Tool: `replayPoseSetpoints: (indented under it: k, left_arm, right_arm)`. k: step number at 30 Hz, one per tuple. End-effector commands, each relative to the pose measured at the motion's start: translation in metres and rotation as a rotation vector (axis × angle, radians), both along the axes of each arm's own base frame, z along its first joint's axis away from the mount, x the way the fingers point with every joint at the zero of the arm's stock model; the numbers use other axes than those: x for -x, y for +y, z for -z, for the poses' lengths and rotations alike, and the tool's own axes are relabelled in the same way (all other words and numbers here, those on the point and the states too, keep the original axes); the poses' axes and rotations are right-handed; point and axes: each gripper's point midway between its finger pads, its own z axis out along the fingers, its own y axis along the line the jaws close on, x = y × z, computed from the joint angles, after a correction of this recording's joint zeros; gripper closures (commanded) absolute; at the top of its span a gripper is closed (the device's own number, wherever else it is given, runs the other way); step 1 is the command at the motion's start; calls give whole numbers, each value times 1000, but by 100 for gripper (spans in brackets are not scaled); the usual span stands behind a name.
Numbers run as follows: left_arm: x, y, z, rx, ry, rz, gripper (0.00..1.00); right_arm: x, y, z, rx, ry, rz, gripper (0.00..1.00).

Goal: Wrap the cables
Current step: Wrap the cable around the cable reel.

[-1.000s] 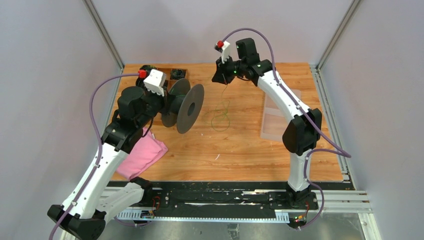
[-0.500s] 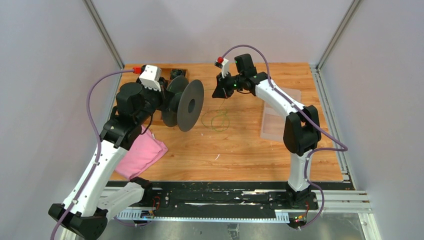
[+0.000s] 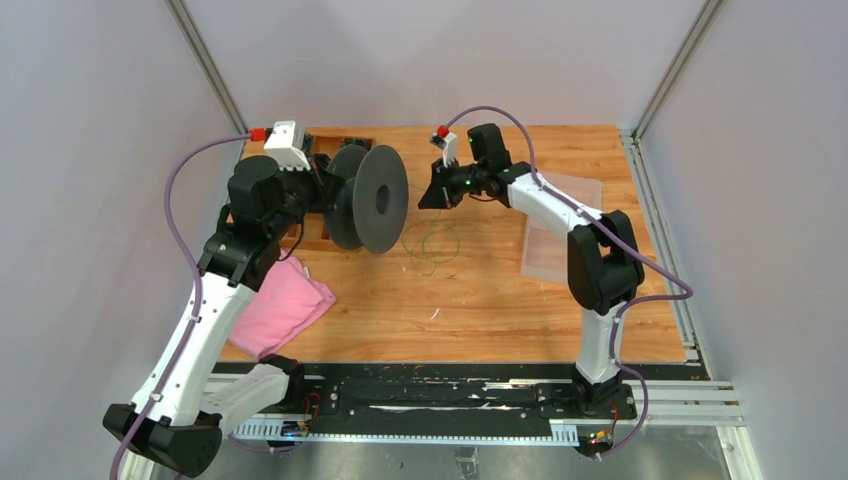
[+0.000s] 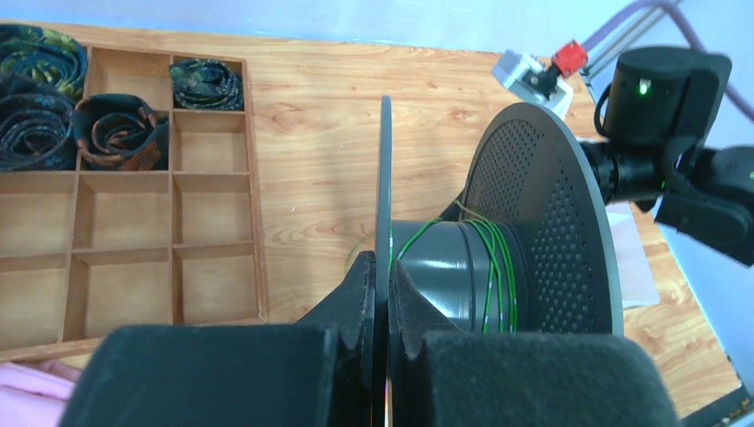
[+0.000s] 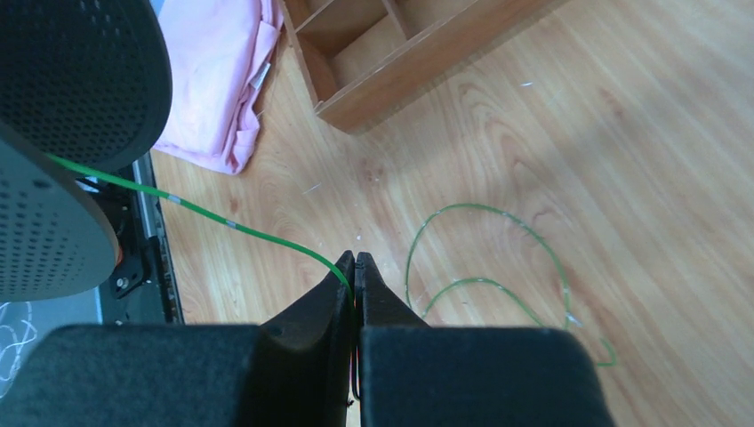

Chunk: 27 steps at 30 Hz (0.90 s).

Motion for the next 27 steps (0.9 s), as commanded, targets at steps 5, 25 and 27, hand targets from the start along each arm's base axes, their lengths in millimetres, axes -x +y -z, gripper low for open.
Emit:
replayPoseSetpoints:
  k: [5,25,27]
  left_arm:
    - [-20,24,-61,137,-134,-174,100]
    - [-42,56,-64,88,-158,-371,100]
    - [-43,59,-66,86,-160,-390,100]
  right_arm:
    - [37,33,0,-57,42,-52,99]
    - [107,76,4,-155,140,-181,99]
    - [112,77,5,-155,147,-193,99]
